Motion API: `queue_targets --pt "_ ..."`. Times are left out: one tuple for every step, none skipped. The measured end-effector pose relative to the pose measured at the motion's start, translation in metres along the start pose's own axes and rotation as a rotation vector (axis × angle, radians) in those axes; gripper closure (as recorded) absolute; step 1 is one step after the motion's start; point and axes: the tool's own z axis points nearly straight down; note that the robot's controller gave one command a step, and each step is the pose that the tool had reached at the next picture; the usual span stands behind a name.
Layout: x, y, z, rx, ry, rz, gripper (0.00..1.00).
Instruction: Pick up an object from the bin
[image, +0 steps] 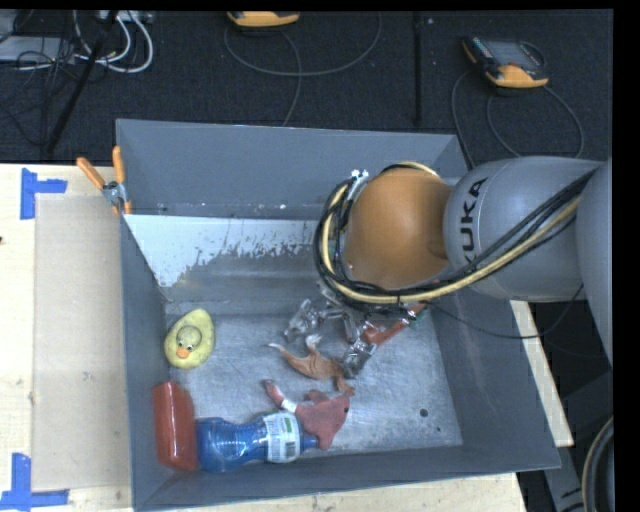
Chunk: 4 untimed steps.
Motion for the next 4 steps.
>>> queue_targets --pt "0.0063 0.0267 0.0148 0.009 -0.007 -0.292 1.0" --pt "0.0064 0.0266 0.0149 0.008 -0.007 -0.29 1.0" --pt "0.0065 0.0266 0.0149 0.008 -0.007 -0.288 1.0" --pt "0.0065 0.0266 0.0149 0.008 -0.007 -0.287 1.0"
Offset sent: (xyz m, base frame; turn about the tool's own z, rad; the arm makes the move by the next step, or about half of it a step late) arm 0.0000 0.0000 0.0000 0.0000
